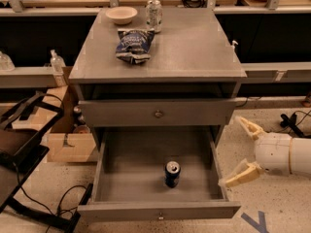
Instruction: Pick pepsi can from middle drawer and place on counter
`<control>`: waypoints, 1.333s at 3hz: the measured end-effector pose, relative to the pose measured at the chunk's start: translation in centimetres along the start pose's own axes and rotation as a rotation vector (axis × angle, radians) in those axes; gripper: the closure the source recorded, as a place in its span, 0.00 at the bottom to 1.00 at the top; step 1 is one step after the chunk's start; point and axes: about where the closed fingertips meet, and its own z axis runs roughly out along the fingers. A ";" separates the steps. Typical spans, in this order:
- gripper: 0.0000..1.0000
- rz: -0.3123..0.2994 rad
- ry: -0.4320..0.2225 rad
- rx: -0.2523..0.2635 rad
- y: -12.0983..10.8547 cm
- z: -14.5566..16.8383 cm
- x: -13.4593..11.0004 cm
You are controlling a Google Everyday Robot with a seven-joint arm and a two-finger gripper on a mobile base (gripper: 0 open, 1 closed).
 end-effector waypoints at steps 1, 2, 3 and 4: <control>0.00 -0.055 -0.060 -0.011 0.3 1.8 1.3; 0.00 -0.055 -0.060 -0.011 0.3 1.8 1.3; 0.00 -0.024 -0.111 -0.052 1.0 4.9 2.6; 0.00 -0.018 -0.207 -0.109 1.0 10.3 4.2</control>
Offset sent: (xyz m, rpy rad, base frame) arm 0.0055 0.0073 -0.0198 0.0317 -0.0576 0.0471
